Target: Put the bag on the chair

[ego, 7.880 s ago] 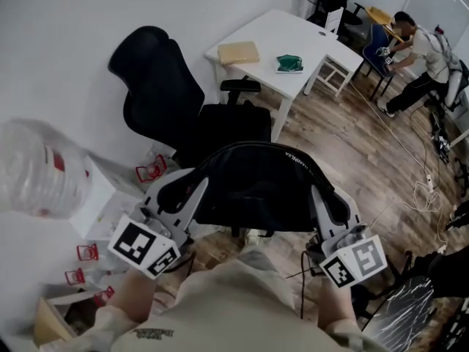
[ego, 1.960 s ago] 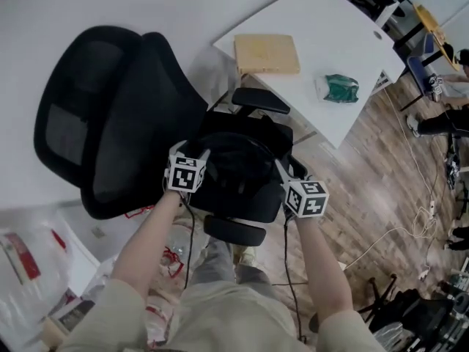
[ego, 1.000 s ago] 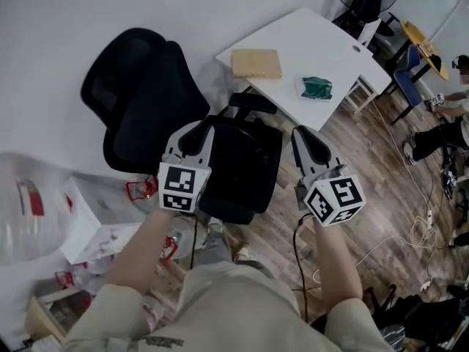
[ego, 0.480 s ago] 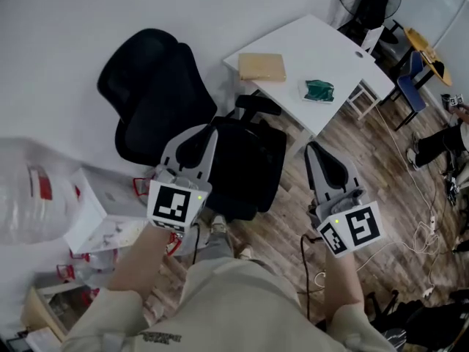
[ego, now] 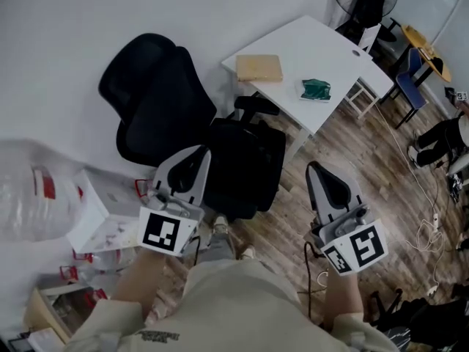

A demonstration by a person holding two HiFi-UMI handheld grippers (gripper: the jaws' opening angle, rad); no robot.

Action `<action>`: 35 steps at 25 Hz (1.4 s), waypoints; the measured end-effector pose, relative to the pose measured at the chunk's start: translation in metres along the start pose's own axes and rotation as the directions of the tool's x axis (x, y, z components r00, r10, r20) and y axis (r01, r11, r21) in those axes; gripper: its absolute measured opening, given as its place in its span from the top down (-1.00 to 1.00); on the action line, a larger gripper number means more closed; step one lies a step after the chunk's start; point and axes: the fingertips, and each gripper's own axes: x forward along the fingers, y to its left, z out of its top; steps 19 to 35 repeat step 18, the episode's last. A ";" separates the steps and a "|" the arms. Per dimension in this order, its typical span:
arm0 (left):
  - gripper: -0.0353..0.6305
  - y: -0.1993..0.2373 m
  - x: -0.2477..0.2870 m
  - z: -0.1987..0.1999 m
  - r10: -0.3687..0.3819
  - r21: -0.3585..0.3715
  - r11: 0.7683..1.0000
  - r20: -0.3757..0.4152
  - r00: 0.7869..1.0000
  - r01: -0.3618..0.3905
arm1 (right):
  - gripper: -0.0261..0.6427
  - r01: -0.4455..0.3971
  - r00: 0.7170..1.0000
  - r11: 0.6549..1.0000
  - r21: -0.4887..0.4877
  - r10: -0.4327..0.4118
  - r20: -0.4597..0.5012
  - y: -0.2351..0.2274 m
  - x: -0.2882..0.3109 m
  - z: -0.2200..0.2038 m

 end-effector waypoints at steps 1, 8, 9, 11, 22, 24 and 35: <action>0.80 -0.003 -0.003 -0.001 0.000 -0.001 1.000 -0.003 1.000 0.000 | 0.85 -0.003 1.000 1.000 0.003 0.003 -0.005 0.002 -0.002 -0.002; 0.81 -0.022 -0.010 -0.008 -0.011 -0.018 1.000 -0.054 0.999 0.010 | 0.85 -0.034 0.999 0.999 0.016 0.034 -0.025 0.008 -0.009 -0.009; 0.81 -0.025 -0.010 -0.005 -0.014 -0.019 1.000 -0.050 0.999 0.013 | 0.85 -0.039 0.999 0.999 0.016 0.040 -0.028 0.008 -0.010 -0.010; 0.81 -0.028 -0.011 0.000 -0.017 -0.016 1.000 -0.045 0.999 0.016 | 0.85 -0.046 0.998 0.999 0.015 0.046 -0.032 0.008 -0.010 -0.011; 0.81 -0.032 -0.021 0.005 -0.010 -0.028 1.000 -0.047 0.999 0.008 | 0.85 -0.039 0.999 0.998 0.048 0.040 -0.026 0.011 -0.009 -0.013; 0.81 -0.032 -0.021 0.005 -0.010 -0.028 1.000 -0.047 0.999 0.008 | 0.85 -0.039 0.999 0.998 0.048 0.040 -0.026 0.011 -0.009 -0.013; 0.81 -0.032 -0.021 0.005 -0.010 -0.028 1.000 -0.047 0.999 0.008 | 0.85 -0.039 0.999 0.998 0.048 0.040 -0.026 0.011 -0.009 -0.013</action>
